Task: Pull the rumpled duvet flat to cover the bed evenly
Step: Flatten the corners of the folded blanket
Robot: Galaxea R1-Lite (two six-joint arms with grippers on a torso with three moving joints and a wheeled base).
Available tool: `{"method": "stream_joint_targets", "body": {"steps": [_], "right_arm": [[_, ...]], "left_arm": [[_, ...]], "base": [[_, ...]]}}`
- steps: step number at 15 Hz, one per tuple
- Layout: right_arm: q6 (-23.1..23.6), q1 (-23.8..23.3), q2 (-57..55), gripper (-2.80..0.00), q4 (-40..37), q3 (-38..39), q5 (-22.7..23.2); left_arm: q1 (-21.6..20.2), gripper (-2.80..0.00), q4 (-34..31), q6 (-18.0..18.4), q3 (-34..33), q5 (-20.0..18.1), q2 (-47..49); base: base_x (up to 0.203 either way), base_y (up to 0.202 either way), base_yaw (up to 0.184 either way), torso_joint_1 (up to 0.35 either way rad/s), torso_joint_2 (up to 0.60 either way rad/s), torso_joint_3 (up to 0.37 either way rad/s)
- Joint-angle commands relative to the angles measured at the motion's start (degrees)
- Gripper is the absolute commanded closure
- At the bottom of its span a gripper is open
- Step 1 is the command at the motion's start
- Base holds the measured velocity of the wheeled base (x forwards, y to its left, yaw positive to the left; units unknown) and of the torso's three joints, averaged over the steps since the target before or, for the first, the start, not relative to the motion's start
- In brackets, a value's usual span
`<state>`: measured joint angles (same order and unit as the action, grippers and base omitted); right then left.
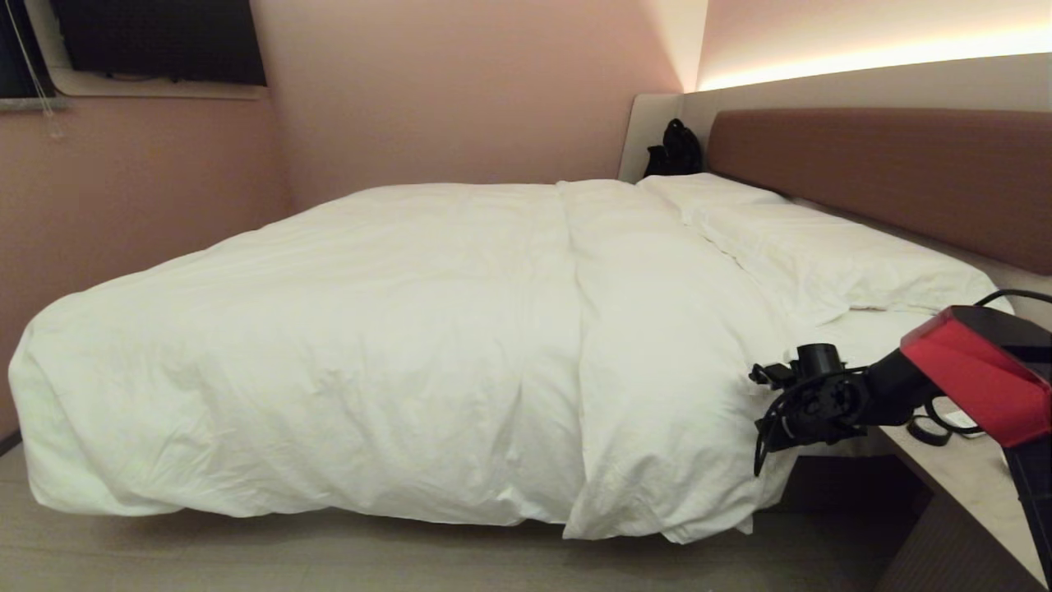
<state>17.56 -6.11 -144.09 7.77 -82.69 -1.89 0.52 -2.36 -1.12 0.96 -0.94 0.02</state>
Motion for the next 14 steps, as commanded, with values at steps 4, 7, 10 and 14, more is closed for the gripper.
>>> {"method": "stream_joint_targets", "body": {"steps": [4,7,10,14], "right_arm": [[2.3,-3.03,0.03,0.0,0.23,0.33,-0.94],[2.45,-2.92,0.64,0.0,2.82,3.44,-0.65],[4.83,-2.11,1.85,0.0,9.75,9.56,-0.52],[6.79,1.39,4.28,0.0,21.37,17.85,-0.13]], "left_arm": [[0.0,0.0,-0.01,-0.02,0.0,-0.03,-0.01],[0.0,0.0,-0.01,-0.02,0.0,-0.03,0.03],[0.0,0.0,-0.01,-0.02,0.0,-0.03,-0.02],[0.0,0.0,-0.01,-0.02,0.0,-0.03,-0.02]], "base": [[0.0,0.0,0.0,0.0,0.0,0.0],[0.0,0.0,0.0,0.0,0.0,0.0],[0.0,0.0,0.0,0.0,0.0,0.0],[0.0,0.0,0.0,0.0,0.0,0.0]]}}
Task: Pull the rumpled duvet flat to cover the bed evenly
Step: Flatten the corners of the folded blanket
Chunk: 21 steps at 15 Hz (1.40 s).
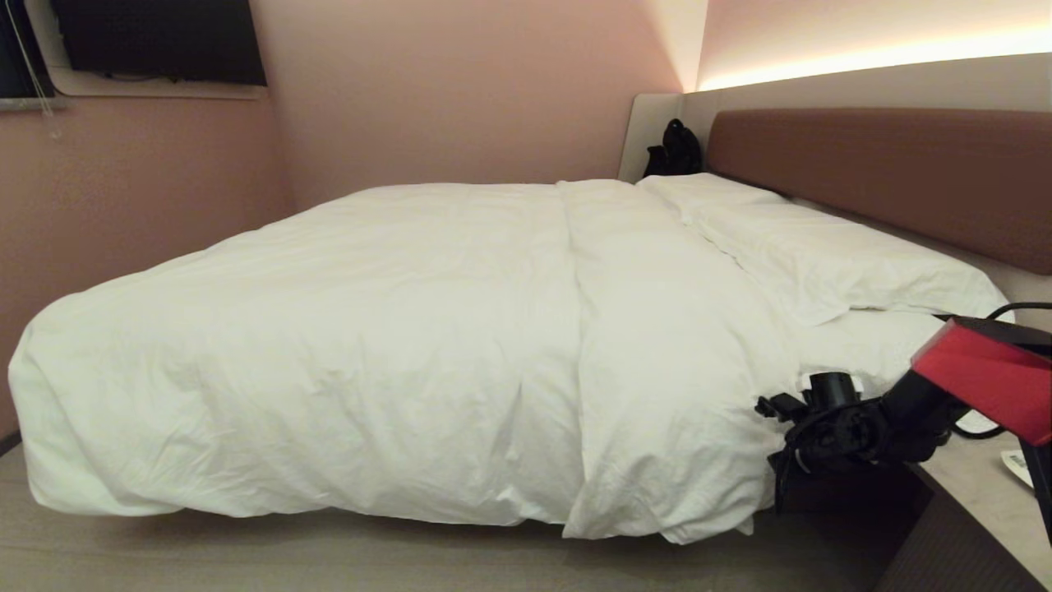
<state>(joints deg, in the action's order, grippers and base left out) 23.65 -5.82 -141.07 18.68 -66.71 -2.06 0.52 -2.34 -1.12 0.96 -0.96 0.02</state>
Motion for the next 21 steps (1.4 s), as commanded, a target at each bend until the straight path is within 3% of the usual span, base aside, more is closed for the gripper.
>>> {"method": "stream_joint_targets", "body": {"steps": [1,4,12,17,21], "right_arm": [[0.67,1.99,1.42,0.0,10.82,2.26,0.04],[-0.2,4.25,2.15,0.0,10.78,2.2,0.29],[-8.13,12.13,5.03,0.0,9.43,2.07,0.26],[-16.11,15.24,10.48,0.0,4.48,2.07,0.3],[-20.37,17.29,22.89,0.0,1.23,2.94,0.3]], "left_arm": [[0.0,0.0,-0.03,-0.02,0.0,0.0,0.06],[0.0,0.0,-0.03,-0.02,0.0,0.0,0.06],[0.0,0.0,-0.03,-0.02,0.0,0.0,-0.02],[0.0,0.0,-0.03,-0.02,0.0,0.0,0.06],[0.0,0.0,-0.03,-0.02,0.0,0.0,0.03]], "base": [[0.0,0.0,0.0,0.0,0.0,0.0],[0.0,0.0,0.0,0.0,0.0,0.0],[0.0,0.0,0.0,0.0,0.0,0.0],[0.0,0.0,0.0,0.0,0.0,0.0],[0.0,0.0,0.0,0.0,0.0,0.0]]}}
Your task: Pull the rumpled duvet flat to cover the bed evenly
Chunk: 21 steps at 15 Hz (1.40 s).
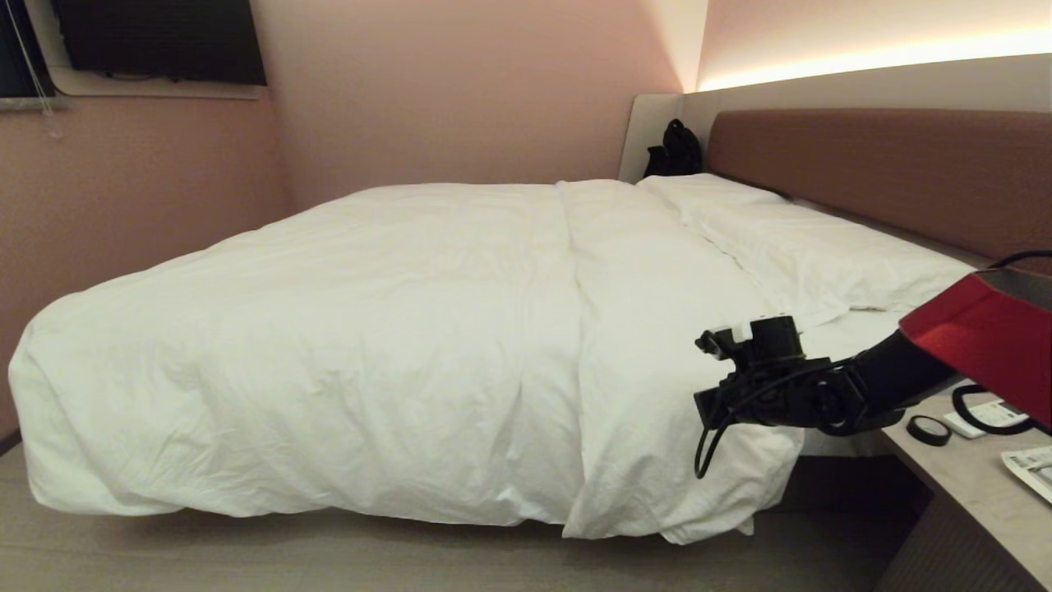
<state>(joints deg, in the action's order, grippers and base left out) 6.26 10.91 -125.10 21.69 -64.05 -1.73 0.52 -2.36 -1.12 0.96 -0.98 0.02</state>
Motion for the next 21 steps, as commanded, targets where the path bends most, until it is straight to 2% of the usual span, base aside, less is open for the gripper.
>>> {"method": "stream_joint_targets", "body": {"steps": [1,4,10,21], "right_arm": [[-3.94,0.79,11.94,0.0,-3.47,0.53,-0.02],[-5.44,1.03,23.02,0.0,-6.92,2.15,-0.02],[-7.53,0.71,43.83,0.0,-8.48,12.1,-1.94],[-8.97,0.36,75.26,0.0,-8.75,30.25,-29.2]], "left_arm": [[0.0,0.0,-0.01,-0.02,0.0,0.01,0.06],[0.0,0.0,-0.01,0.09,0.0,0.01,-0.02],[0.0,0.0,-0.01,-0.02,0.0,0.01,-0.02],[0.0,0.0,-0.01,0.15,0.06,0.01,-0.02]], "base": [[0.0,0.0,0.0,0.0,0.0,0.0],[0.0,0.0,0.0,0.0,0.0,0.0],[0.0,0.0,0.0,0.0,0.0,0.0],[0.0,0.0,0.0,0.0,0.0,0.0]]}}
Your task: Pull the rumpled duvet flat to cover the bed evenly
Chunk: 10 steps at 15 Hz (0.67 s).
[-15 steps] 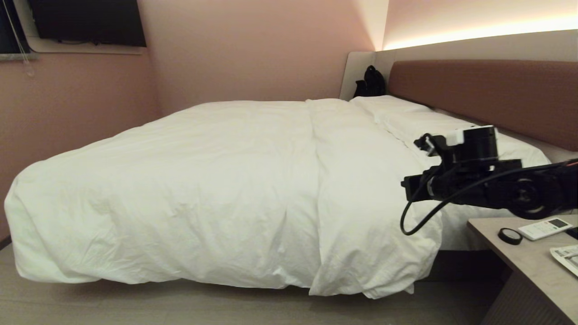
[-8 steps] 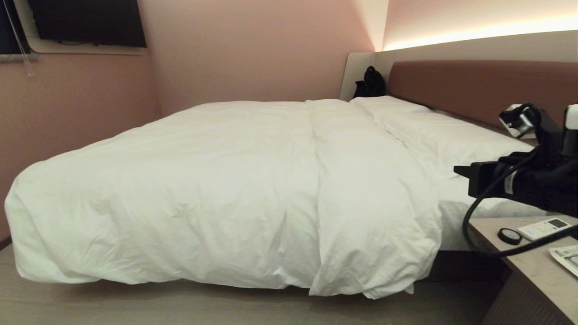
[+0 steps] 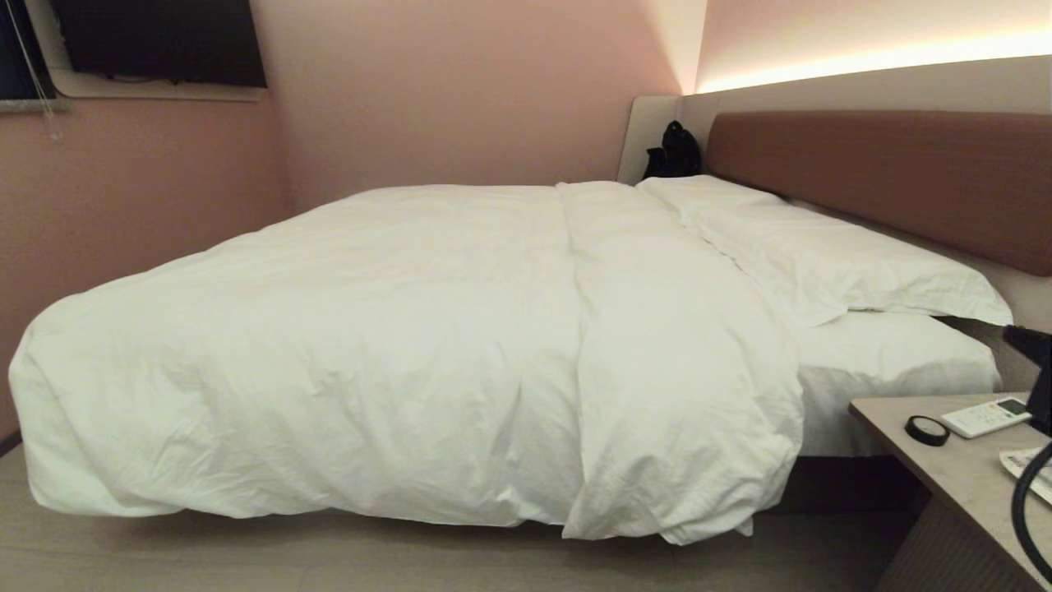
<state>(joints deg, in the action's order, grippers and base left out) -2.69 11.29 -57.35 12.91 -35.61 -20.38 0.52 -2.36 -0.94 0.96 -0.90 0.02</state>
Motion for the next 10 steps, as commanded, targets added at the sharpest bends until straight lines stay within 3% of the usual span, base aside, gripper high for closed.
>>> {"method": "stream_joint_targets", "body": {"steps": [1,6,10], "right_arm": [[0.08,-0.03,10.8,0.0,-0.07,2.71,-11.55],[0.99,-0.87,28.27,0.0,-11.29,4.72,-13.28],[3.65,-6.68,35.94,0.0,-16.55,6.53,-13.0]], "left_arm": [[0.0,0.0,-0.01,0.1,0.09,0.02,-0.02],[0.0,0.0,-0.01,0.24,0.0,0.01,-0.02],[0.0,0.0,-0.01,-0.2,0.0,-0.06,0.06]], "base": [[0.0,0.0,0.0,0.0,0.0,0.0],[0.0,0.0,0.0,0.0,0.0,0.0],[0.0,0.0,0.0,0.0,0.0,0.0]]}}
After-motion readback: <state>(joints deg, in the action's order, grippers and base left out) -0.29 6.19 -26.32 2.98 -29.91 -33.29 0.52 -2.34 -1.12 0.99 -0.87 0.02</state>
